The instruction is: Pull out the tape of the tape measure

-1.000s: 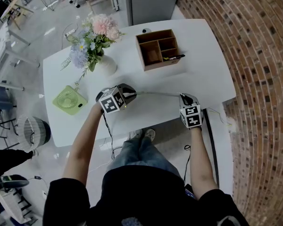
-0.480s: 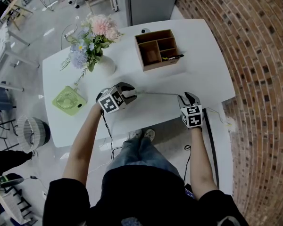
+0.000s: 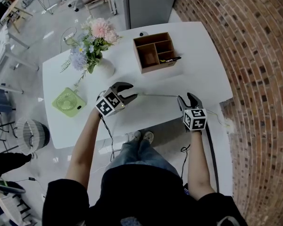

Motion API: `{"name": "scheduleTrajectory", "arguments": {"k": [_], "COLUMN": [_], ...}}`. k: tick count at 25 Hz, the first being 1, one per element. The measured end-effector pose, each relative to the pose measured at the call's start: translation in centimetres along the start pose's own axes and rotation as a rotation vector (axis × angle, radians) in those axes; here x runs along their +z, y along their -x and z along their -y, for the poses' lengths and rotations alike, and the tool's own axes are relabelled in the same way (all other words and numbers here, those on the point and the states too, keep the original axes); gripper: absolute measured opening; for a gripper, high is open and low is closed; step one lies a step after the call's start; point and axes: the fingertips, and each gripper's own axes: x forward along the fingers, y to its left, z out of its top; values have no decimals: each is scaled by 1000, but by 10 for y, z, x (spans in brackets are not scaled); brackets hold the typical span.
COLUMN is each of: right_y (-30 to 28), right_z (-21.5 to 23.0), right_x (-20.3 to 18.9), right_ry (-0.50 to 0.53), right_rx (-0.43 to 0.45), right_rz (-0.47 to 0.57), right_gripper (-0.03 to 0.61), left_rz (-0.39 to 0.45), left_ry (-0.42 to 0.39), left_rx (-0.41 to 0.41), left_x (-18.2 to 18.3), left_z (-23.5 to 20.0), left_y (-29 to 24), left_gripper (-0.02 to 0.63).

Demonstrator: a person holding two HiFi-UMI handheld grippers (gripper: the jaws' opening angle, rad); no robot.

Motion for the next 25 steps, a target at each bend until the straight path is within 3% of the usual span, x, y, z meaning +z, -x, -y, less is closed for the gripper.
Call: {"name": "scheduleTrajectory", "arguments": {"k": [7,12,18,25], "right_y": [43,74,102,115], "right_z": [5,-2,-10,-13], "right_x": [68,112,138,143], "right_ry": [-100,-98,-78,-79], "right_rx": [-49,-81,-120,-140], "right_rz": [247,395,497,534], "right_gripper": [164,99,17,3], "left_rz": [314,467,513,499], "left_ry": [232,292,286,251], "left_rx": [219,378,496,500], "left_x": [70,111,131,142], "left_z": [-32,-48,-47,-28], "left_y": [45,77,96,89], "left_gripper": [92,40,23,21]}}
